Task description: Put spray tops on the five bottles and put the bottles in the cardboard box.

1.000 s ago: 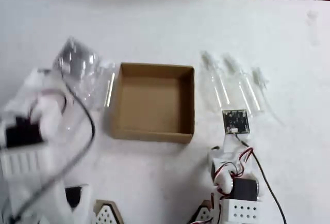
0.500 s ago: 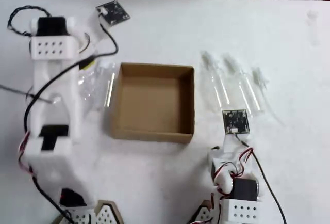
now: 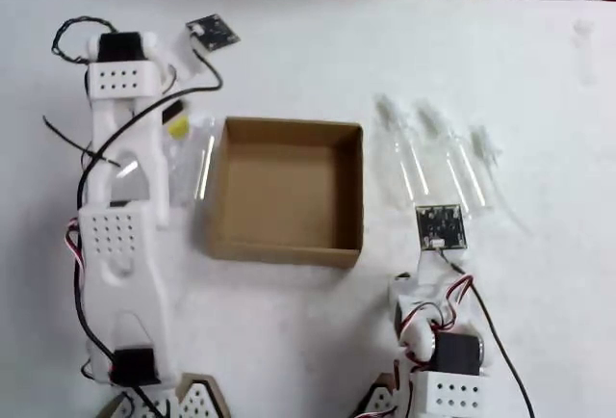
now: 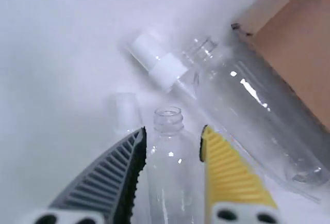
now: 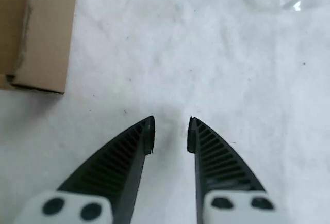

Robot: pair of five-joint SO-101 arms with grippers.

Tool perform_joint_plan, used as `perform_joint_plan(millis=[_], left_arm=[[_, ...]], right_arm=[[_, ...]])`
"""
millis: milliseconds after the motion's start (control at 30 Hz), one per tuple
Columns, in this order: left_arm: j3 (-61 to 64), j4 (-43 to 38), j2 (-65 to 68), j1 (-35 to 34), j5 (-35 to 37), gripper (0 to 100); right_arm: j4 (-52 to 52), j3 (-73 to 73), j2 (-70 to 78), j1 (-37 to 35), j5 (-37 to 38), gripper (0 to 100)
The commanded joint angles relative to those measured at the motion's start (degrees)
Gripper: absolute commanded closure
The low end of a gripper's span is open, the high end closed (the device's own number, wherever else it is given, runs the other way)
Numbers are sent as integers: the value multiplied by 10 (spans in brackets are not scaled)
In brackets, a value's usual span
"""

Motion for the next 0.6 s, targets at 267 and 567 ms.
perform_joint_plan(millis=[267,567], left_arm=[[-62,4,55,-29,-30,831],[-64,-11,74,-22,-31,831]], right_arm=[[5,4,-2,4,7,910],[5,4,-2,4,7,910]])
